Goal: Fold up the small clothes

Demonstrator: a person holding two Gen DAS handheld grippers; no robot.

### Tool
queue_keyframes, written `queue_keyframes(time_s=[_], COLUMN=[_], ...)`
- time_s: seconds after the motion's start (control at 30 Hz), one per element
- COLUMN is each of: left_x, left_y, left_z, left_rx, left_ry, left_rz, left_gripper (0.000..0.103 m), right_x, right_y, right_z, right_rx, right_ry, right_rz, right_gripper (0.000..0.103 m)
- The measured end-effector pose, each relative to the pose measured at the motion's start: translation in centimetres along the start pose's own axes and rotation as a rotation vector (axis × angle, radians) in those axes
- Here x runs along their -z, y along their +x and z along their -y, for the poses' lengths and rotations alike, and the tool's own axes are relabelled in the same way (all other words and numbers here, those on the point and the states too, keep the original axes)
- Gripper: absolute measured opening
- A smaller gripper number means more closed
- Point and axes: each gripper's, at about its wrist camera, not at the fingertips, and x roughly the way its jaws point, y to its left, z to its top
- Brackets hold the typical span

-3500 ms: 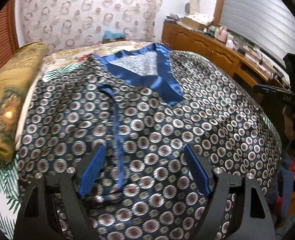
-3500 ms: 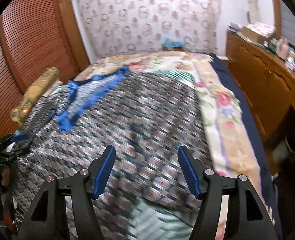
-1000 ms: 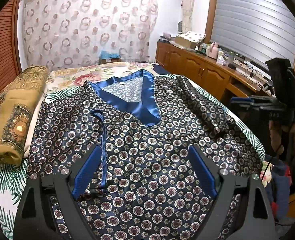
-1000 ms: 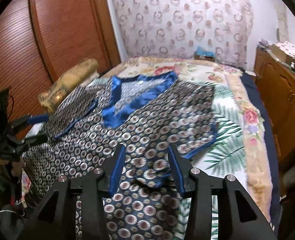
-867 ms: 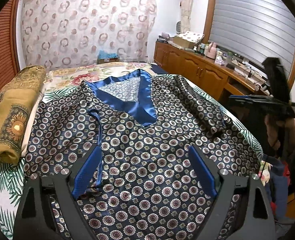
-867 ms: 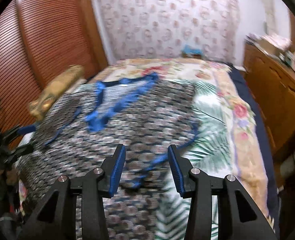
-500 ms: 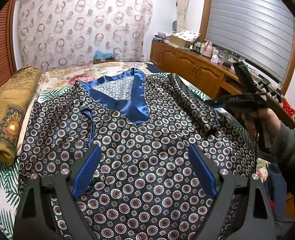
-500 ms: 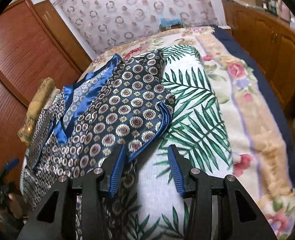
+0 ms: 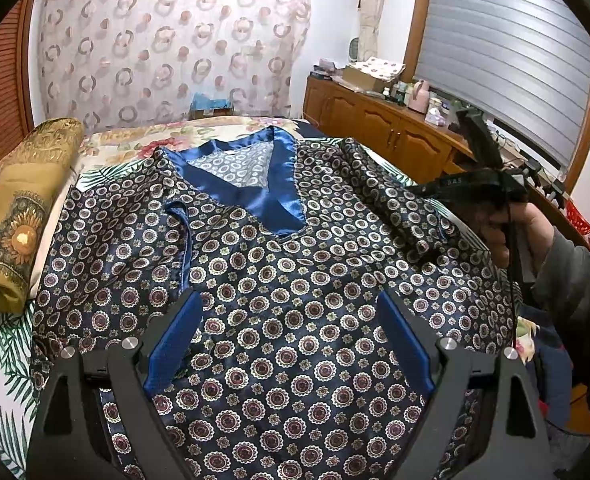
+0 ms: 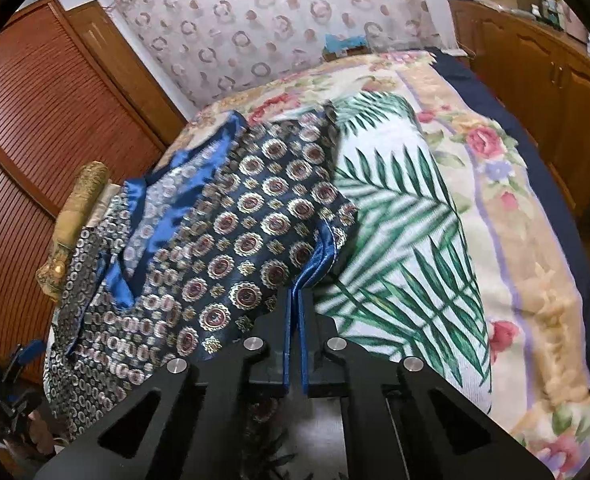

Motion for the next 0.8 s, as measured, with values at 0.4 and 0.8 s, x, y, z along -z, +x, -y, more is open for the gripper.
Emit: queue_keyframes(time_s=[0.4, 0.8], left_x=[0.2, 0.5], left_y=[-0.1, -0.7], left_z=[-0.4, -1.8], left_rx=[-0.010, -0.027], left_ry=[-0.005, -0.031], left_rz=[-0.003, 0.000], left_gripper=[0.089, 0.089], right_x=[-2.3, -3.5], right_y=[-0.5, 2.5], right_z=[-8.7, -13.0], right_rx=[-0.096, -0.027], right_ry=[-0.226, -0.350], right_rz=[0.054, 0.021], right_gripper=[0.002, 0.010])
